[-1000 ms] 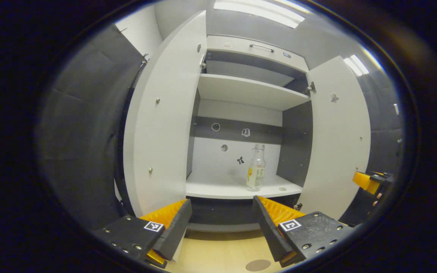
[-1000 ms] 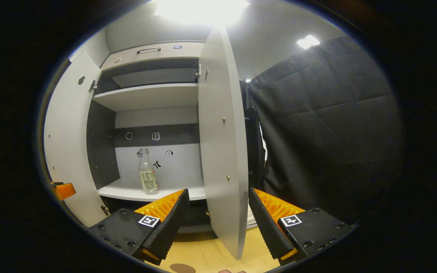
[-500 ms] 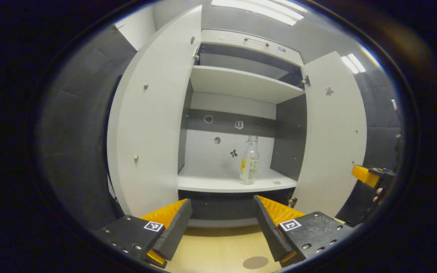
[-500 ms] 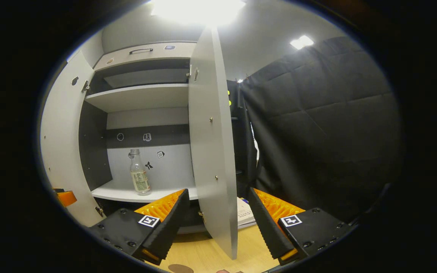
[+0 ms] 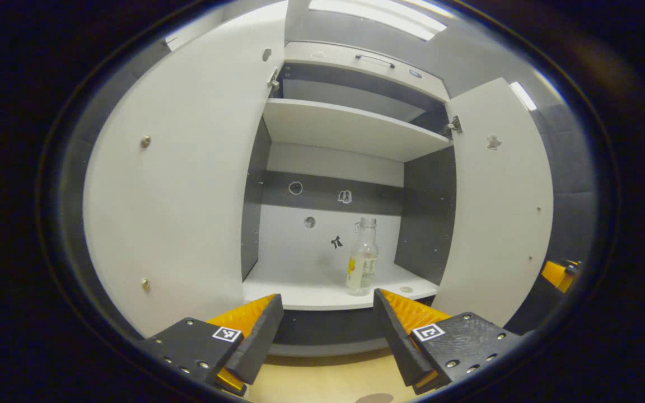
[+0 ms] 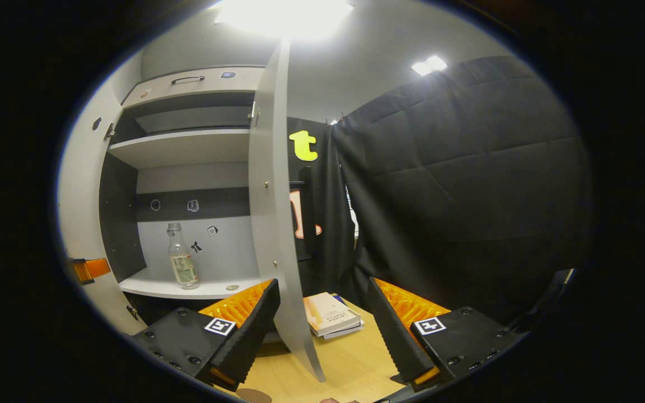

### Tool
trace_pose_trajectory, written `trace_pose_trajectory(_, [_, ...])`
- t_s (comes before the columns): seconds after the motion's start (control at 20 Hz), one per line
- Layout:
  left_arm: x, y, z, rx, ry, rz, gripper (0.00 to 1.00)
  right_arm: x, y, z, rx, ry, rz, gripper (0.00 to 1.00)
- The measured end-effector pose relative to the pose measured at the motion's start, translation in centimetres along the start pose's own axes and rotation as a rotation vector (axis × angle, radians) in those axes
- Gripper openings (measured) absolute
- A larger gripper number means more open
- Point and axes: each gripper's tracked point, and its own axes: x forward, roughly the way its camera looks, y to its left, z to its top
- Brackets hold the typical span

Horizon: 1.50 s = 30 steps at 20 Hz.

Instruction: Grasp the bottle in the cabinet with the left hand and place it on the coaster, then close the right door with the right hand and the left door with the left hand.

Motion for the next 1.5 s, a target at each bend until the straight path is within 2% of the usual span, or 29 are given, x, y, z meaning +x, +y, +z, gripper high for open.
trace_pose_trajectory(0.4, [10.0,-3.5,4.3,0.037,-0.058,-0.143,0.94,-0.7,-6.6,-0.4,0.006,0.017,-0.162,1.0])
trace_pose_trajectory(0.45, [11.1,-3.9,4.6,0.032,-0.055,-0.159,0.94,-0.8,-7.4,-0.6,0.006,0.018,-0.183,0.96])
trace_pose_trajectory(0.55, [13.5,-4.5,5.2,0.023,-0.06,-0.178,0.94,-0.9,-8.9,-0.5,0.004,0.014,-0.218,1.0])
trace_pose_trajectory(0.9, [21.1,-6.4,3.5,0.027,0.01,-0.212,0.94,-0.7,-12.7,0.3,0.029,-0.029,-0.3,1.0])
trace_pose_trajectory(0.95, [21.8,-6.8,3.2,0.038,0.017,-0.204,0.94,-0.6,-13.2,0.2,0.026,-0.028,-0.312,0.96])
trace_pose_trajectory(1.0, [22.1,-7.2,2.9,0.045,0.024,-0.2,0.89,-0.3,-13.6,0.1,0.022,-0.023,-0.321,1.0])
trace_pose_trajectory(1.15, [22.9,-8.3,2.6,0.036,0.041,-0.217,0.88,0.7,-14.6,-0.1,0.018,-0.018,-0.343,1.0])
trace_pose_trajectory(1.2, [23.2,-8.3,2.3,0.019,0.046,-0.226,1.0,1.1,-14.8,0.1,0.018,-0.018,-0.345,0.99])
trace_pose_trajectory(1.25, [23.5,-8.4,2.2,0.009,0.052,-0.232,0.92,1.6,-15.0,0.0,0.018,-0.019,-0.343,0.99])
trace_pose_trajectory(1.3, [23.9,-8.5,2.0,0.012,0.056,-0.235,1.0,2.1,-15.0,0.2,0.018,-0.022,-0.336,0.96])
trace_pose_trajectory(1.35, [24.3,-8.5,2.3,0.022,0.048,-0.22,0.99,2.6,-14.8,0.3,0.022,-0.027,-0.325,0.99])
trace_pose_trajectory(1.4, [24.5,-8.2,2.7,0.032,0.04,-0.199,0.75,3.1,-14.6,0.5,0.027,-0.03,-0.316,1.0])
trace_pose_trajectory(1.45, [24.6,-8.6,2.7,0.035,0.044,-0.212,0.51,3.6,-14.4,0.5,0.03,-0.029,-0.306,1.0])
trace_pose_trajectory(1.5, [24.5,-8.7,2.8,0.038,0.045,-0.21,0.38,4.1,-14.2,0.4,0.029,-0.027,-0.295,0.97])
